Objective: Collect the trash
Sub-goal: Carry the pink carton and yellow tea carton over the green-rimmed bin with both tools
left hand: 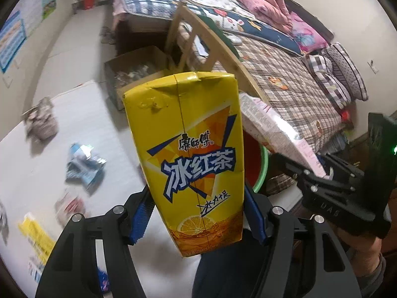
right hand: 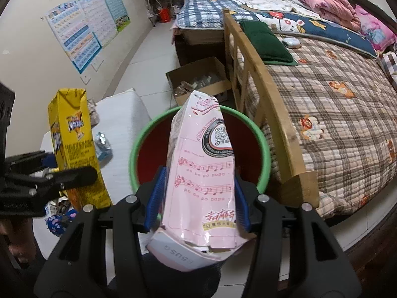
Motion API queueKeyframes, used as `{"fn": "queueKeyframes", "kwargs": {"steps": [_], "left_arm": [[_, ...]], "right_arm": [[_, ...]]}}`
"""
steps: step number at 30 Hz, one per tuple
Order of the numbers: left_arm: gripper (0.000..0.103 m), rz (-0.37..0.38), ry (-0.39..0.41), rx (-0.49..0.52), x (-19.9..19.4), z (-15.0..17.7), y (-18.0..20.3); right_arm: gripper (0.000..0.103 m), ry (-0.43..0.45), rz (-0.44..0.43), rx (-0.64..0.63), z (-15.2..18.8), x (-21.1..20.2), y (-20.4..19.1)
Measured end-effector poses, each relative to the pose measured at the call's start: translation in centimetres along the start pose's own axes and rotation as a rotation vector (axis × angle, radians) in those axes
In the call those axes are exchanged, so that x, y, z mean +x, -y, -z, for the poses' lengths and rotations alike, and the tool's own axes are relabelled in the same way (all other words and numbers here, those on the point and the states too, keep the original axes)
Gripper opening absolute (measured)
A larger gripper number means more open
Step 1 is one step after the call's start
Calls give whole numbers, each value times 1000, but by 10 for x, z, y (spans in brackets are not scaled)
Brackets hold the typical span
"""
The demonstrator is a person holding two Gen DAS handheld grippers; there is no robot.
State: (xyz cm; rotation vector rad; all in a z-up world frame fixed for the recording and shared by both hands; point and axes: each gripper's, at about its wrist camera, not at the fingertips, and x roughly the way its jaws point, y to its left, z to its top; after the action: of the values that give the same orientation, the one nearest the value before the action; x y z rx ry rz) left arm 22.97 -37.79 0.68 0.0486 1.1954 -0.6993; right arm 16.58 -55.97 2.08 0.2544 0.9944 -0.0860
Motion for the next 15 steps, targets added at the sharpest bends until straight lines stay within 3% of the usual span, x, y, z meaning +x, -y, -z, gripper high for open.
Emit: {"fn": "queueKeyframes", "kwargs": {"steps": [9, 15], "left_arm": [[62, 38, -66, 28, 44, -35, 4], [63, 55, -76, 42, 52, -49, 9]], "right_arm": [[49, -26, 4, 25, -2, 22, 16], [49, -30, 3, 28, -4, 29, 16]]}}
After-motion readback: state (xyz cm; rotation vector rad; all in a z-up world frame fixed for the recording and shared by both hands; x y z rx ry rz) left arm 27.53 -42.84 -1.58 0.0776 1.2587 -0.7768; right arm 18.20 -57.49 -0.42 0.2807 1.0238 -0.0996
